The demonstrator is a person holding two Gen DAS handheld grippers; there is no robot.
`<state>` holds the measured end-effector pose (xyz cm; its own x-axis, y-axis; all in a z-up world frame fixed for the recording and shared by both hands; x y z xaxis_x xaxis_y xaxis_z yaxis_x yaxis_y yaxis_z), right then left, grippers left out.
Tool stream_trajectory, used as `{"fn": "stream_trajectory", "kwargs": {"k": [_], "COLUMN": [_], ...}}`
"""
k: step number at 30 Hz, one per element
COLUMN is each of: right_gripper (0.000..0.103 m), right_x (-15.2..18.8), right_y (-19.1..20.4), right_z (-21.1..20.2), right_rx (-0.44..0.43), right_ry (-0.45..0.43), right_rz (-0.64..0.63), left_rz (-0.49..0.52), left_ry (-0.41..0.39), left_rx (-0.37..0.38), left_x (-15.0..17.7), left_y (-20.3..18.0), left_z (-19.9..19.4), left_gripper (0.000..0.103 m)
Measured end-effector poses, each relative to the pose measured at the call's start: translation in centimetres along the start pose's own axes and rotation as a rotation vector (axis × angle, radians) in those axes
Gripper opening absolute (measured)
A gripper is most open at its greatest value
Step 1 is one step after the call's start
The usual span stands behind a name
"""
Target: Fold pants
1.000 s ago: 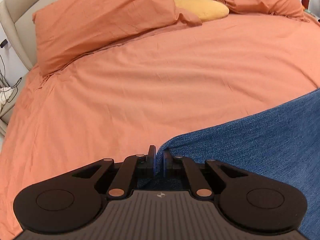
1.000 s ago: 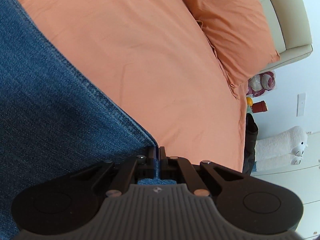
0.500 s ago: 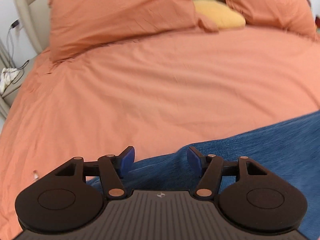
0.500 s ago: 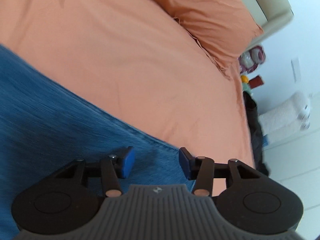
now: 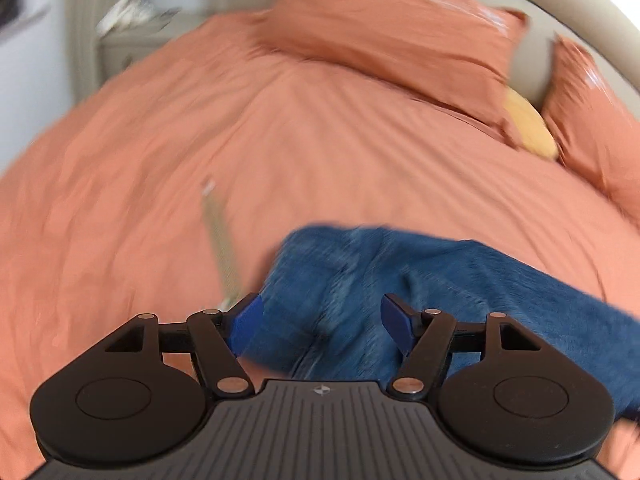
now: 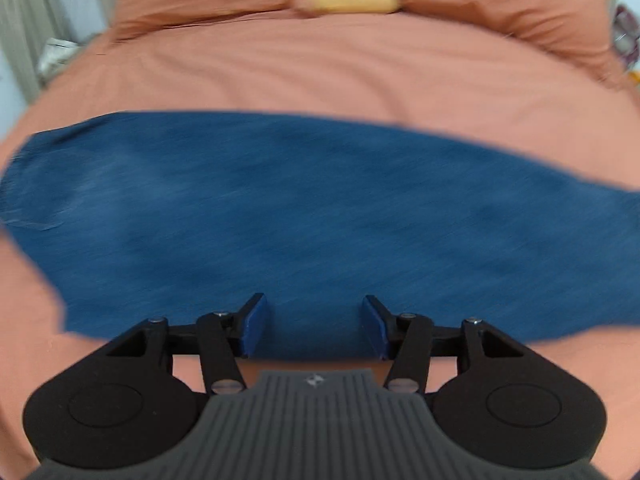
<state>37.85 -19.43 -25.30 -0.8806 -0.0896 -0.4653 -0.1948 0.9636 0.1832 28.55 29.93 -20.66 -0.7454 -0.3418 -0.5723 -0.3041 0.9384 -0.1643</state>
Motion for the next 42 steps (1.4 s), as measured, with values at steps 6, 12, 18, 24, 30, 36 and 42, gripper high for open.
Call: {"fn": "stream_trajectory", "kwargs": {"k": [6,12,18,24,30,36,42], "right_gripper": [0.049,0.049,0.048,0.007,0.000,0.000,0.010], "right_x": [5.4,7.2,7.5,5.2,4.6,6.1,6.1], "right_y": [9.0,16.2,19.6,20.8,20.2,20.3,20.2], "right_z": [0.7,2.1,4.8,3.9,2.6,5.9,5.0], "right_rx": [-0.157,-0.216,-0.158,-0.114,-0.194,-0.197,-0.207], "right_ry": [-0.017,-0.045,-0.046,-0.133,-0.079,0.001,0.005], "right_rz": [0.003,-0.096,-0.160,-0.257,-0.223,-0.153,-0.159], "left_rz": [-0.287,-0.480,-0.525,-0.380,-0.106,-0.108,-0.030], "left_ry": [0.013,-0.033,-0.064,-0.109,-0.144,-0.034,-0.004], "left_rx": [0.118,0.223,0.240,0.139,-0.014,-0.096,-0.163], "left_x": [5.8,7.0,5.5,2.3,-0.6,1.8,1.4], "left_y": [4.3,5.1,5.4,4.6,2.6,4.4,4.1], "left_z": [2.4,5.6,7.8,5.8,4.5,11.3,10.1], "left_gripper": [0.080,0.080,0.068,0.020,0.017,0.019,0.050]}}
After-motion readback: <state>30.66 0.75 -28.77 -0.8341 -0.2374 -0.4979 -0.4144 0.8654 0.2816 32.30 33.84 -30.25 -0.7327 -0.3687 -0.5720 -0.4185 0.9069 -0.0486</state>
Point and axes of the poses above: each gripper's, at about its wrist camera, not at the fingertips, and z roughly the way its jaws point, y to its left, x to its underside, the point moved 10 cm from there along z, roughly the way its jaws point, and after that the axes turned 5 degrees about z, right-handed, at the moved point
